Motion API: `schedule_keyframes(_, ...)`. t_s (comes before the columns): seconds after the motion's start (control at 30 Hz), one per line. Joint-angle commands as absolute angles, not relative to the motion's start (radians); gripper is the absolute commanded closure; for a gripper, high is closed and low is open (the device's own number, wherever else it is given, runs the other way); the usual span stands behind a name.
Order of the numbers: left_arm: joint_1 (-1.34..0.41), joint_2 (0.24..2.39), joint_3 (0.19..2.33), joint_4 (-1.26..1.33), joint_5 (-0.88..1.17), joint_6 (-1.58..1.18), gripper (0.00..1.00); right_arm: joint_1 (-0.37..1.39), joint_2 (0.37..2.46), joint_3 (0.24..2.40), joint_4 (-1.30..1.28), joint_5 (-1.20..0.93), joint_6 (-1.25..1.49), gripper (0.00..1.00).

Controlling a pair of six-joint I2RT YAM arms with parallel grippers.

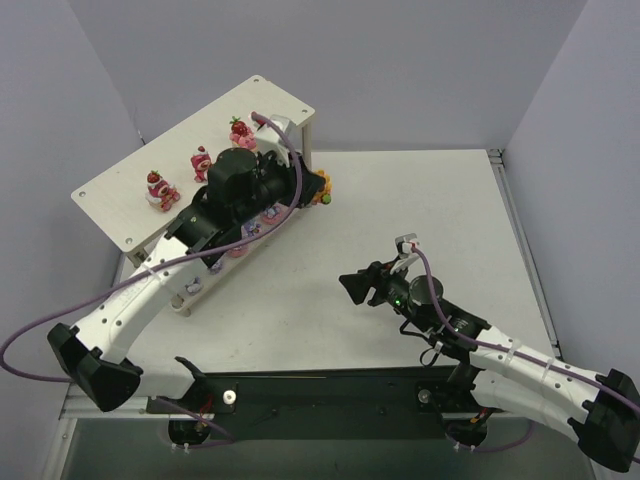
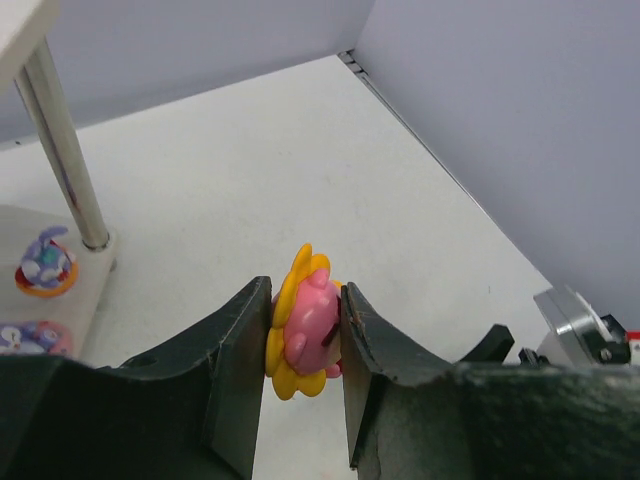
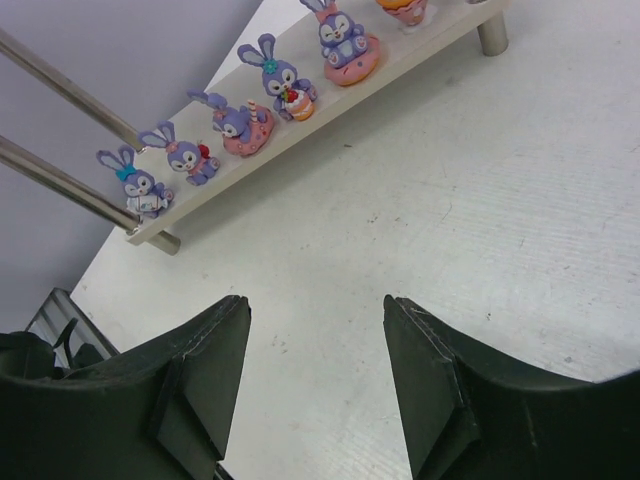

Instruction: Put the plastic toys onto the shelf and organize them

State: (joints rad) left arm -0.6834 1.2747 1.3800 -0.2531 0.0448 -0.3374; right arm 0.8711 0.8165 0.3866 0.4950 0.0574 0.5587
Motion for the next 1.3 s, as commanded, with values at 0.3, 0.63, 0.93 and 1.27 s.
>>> schedule_keyframes(0.3, -0.644, 1.551, 1.848, -0.368, -0.049, -0.181, 1.0, 0.861, 0.73, 0.339, 0.471, 0.086, 0.549, 0.43)
schedule_keyframes(0.63, -0.583, 1.727, 2.144, -0.498, -0.12, -0.095, 1.0, 0.853, 0.719, 0.341, 0.436, 0.081, 0.531, 0.44)
schedule_keyframes(0.93, -0.459, 1.83, 2.332, -0.604, -0.006, -0.087, 1.0, 0.842, 0.735, 0.347, 0.43, 0.083, 0.52, 0.43)
schedule_keyframes(1.27, -0.351, 1.885, 2.39, -0.644, 0.132, -0.032, 1.0, 0.838, 0.77, 0.354, 0.431, 0.086, 0.522, 0.43)
